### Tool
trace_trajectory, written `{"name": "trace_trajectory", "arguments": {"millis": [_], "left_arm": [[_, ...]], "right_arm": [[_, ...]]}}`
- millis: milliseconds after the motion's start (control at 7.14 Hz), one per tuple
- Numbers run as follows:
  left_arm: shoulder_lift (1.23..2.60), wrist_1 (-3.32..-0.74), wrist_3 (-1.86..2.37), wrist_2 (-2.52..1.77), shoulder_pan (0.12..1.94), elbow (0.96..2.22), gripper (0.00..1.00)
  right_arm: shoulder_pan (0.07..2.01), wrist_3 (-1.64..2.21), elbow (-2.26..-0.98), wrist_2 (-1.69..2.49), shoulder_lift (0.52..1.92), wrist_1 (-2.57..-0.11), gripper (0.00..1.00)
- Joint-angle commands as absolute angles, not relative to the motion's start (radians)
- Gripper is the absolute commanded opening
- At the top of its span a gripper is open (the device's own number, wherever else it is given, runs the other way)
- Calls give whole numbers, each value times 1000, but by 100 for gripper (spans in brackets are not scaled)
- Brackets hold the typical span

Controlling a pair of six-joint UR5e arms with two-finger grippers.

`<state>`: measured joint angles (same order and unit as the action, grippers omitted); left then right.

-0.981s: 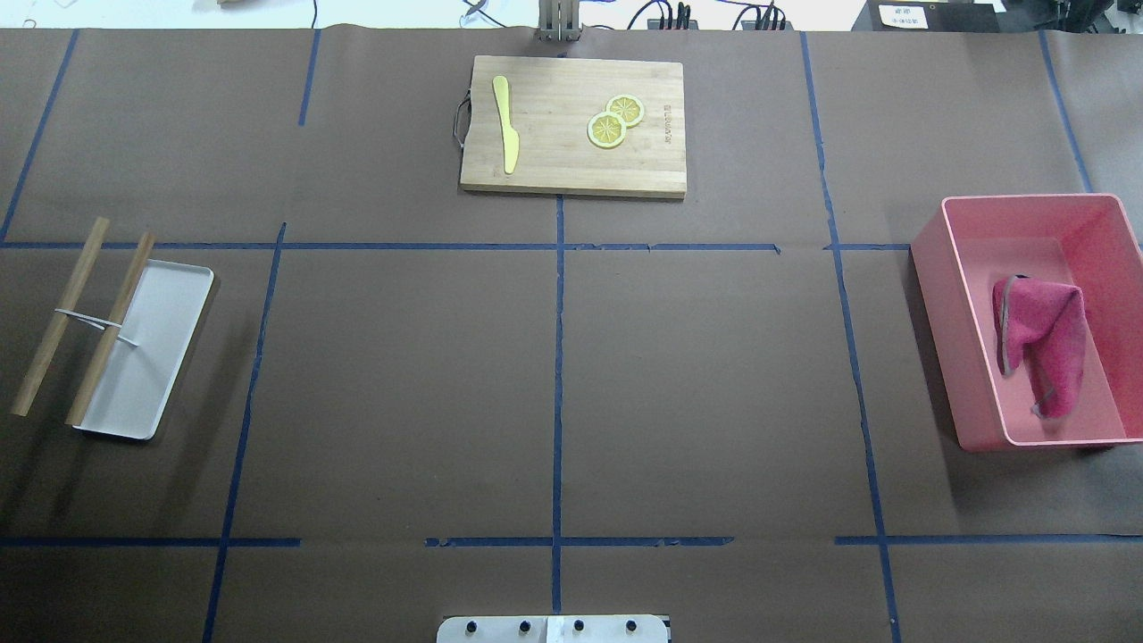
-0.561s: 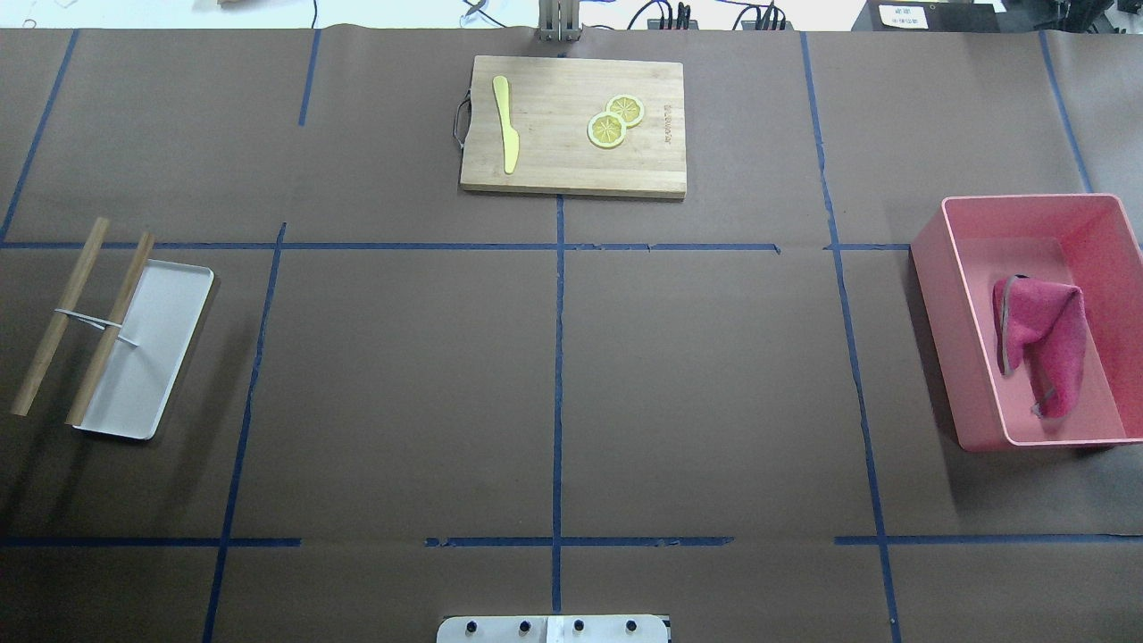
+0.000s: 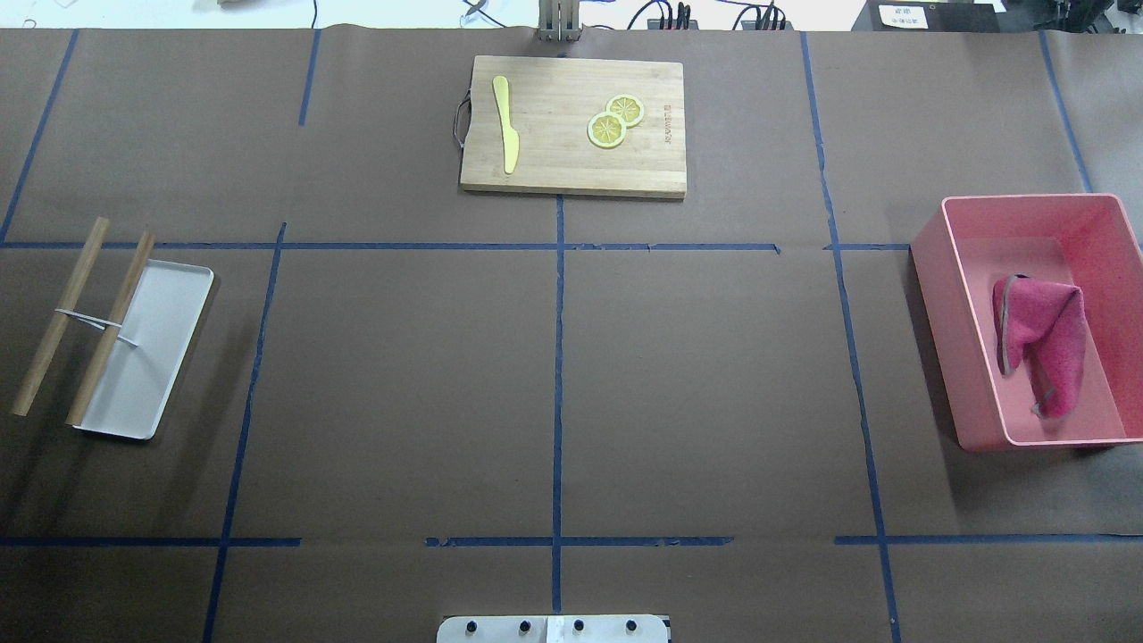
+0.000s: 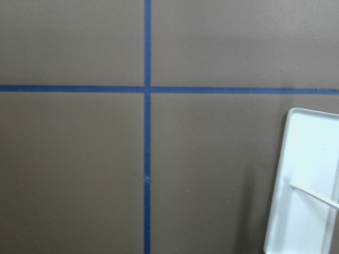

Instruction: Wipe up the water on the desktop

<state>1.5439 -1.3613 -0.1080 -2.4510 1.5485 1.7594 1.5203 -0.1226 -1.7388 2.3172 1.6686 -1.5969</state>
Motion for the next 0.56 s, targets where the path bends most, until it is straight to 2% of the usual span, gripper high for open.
{"name": "trace_trajectory", "arguments": {"millis": [0,420], "left_arm": [[1499,-1359,-210,-2433,1555,1749,100],[1511,-1355,-209,-2433,1554,1759,100]], "right_arm": [[1517,-124,-1730,2316,1669,-1592,100],[1517,-120,-1721,2318,1672,-1588,100]]}}
